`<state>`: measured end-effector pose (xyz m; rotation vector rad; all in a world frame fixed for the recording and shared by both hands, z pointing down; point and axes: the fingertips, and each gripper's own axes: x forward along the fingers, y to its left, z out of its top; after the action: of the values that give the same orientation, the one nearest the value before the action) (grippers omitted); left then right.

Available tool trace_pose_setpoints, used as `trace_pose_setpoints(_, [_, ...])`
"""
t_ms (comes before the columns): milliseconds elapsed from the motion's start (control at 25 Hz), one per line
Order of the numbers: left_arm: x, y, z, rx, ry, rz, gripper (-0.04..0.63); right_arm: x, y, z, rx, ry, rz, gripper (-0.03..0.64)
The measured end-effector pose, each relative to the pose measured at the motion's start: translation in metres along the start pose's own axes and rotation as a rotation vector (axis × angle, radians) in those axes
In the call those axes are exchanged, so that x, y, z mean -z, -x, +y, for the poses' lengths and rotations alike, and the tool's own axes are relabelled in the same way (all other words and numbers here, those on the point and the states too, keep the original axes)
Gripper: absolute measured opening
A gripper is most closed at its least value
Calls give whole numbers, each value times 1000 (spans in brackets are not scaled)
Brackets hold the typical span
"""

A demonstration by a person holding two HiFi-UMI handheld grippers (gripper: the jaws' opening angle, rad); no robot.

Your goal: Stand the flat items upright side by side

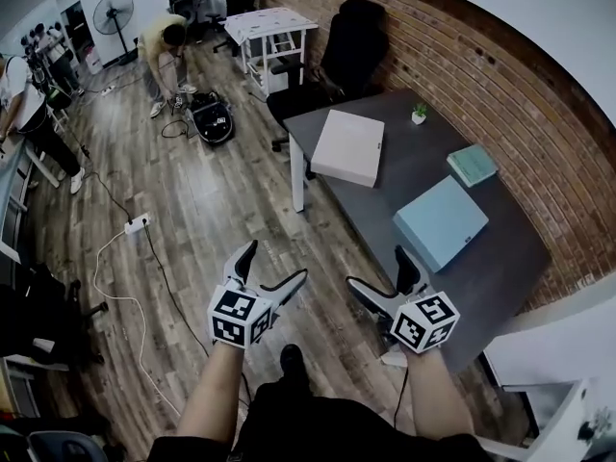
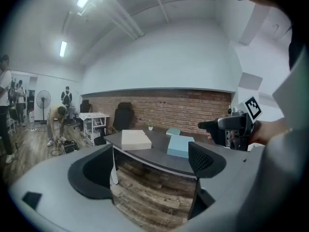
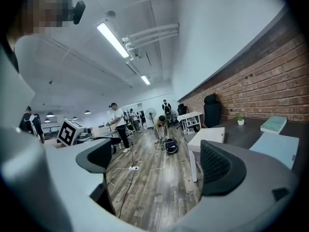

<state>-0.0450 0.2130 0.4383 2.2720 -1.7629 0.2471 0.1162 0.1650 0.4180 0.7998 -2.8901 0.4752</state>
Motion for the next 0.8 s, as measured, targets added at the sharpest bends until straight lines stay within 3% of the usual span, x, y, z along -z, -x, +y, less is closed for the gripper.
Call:
trace_pose_setpoints(440, [-27,-49,119,0,14,-8,485,-29,-133,-12,-12,7,32,577])
trace_pose_setpoints(800, [-45,-86,159,11,24,-21,485,-49,-185,-36,1,17,25,577])
